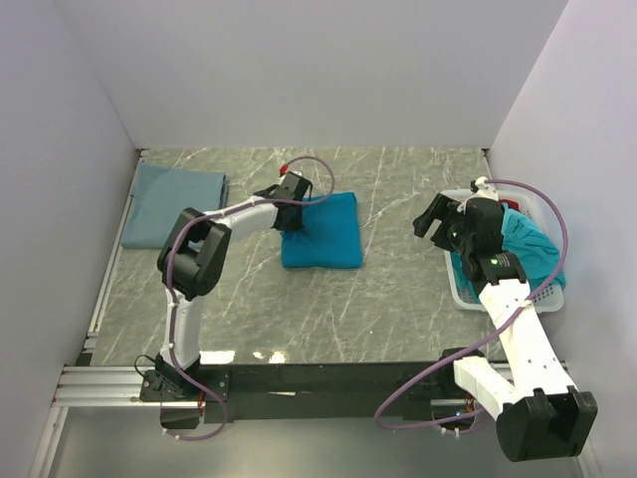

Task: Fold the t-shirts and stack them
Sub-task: Neatly place the folded tshirt to the corner

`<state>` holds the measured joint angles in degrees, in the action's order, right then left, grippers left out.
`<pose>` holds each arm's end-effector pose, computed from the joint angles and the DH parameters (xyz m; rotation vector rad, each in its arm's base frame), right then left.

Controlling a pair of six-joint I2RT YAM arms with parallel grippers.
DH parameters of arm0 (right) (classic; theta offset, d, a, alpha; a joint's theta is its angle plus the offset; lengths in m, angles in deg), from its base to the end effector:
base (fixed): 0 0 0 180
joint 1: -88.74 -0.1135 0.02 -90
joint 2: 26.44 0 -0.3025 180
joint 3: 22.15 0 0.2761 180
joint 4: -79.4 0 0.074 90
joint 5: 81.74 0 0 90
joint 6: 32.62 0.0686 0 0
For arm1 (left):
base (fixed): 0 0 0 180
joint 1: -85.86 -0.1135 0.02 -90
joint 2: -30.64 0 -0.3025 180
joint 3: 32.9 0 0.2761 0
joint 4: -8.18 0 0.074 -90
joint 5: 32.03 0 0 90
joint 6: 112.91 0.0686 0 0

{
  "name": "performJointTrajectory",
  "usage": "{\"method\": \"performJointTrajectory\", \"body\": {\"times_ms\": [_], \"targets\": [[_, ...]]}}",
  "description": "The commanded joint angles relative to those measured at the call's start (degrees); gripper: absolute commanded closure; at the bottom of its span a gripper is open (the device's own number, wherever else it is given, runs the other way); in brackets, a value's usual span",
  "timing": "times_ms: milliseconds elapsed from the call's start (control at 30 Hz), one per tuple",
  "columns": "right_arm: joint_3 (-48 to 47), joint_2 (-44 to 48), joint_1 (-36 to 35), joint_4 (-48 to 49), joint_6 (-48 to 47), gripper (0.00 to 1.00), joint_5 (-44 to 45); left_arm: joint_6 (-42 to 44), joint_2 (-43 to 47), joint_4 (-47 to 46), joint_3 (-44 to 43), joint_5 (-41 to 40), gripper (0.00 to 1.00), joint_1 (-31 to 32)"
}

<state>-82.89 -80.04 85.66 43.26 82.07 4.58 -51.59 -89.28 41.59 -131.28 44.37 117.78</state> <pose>0.2385 0.0172 0.3222 0.3539 2.0659 0.3616 0.4401 -0.2552 0.1591 -0.0234 2.4964 -0.1406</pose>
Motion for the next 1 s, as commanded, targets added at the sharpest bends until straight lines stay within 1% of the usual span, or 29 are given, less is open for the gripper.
{"method": "performJointTrajectory", "body": {"times_ms": [0,33,67,133,233,400,500,633,867,967], "targets": [[1.07,0.96,0.26,2.24,-1.75,0.09,1.4,7.85,3.72,1.81,3.2,-6.85,1.0,-2.74],[0.99,0.87,0.26,2.24,-1.83,0.09,1.4,8.03,4.25,1.9,3.55,-10.35,1.0,-3.7],[1.07,0.87,0.35,2.32,-2.01,0.09,1.48,8.03,5.12,1.99,4.16,-11.78,1.0,-4.32],[1.16,0.78,0.26,2.32,-2.01,0.09,1.92,8.82,6.27,1.2,5.05,-12.76,1.0,-6.07],[1.08,0.43,0.34,2.41,-2.27,0.09,2.63,10.14,8.73,-0.73,7.24,-16.97,1.0,-7.4],[1.16,-0.18,0.35,2.59,-2.45,0.09,3.42,14.96,11.19,-2.22,9.09,-21.54,1.0,-9.07],[1.07,-0.71,0.26,2.33,-2.63,0.09,3.6,17.69,12.77,-4.33,10.32,-21.47,1.0,-9.95],[1.07,-0.89,0.26,2.24,-2.71,0.09,3.6,18.84,15.15,-5.48,10.32,-20.06,1.0,-11.53],[1.16,-0.98,0.26,2.24,-2.8,0.09,3.6,18.85,14.36,-3.2,7.69,-24.97,1.0,-12.5],[1.25,-1.06,0.35,2.41,-2.71,0.09,3.6,18.75,14.71,-3.63,8.21,-23.58,1.0,-12.59]]}}
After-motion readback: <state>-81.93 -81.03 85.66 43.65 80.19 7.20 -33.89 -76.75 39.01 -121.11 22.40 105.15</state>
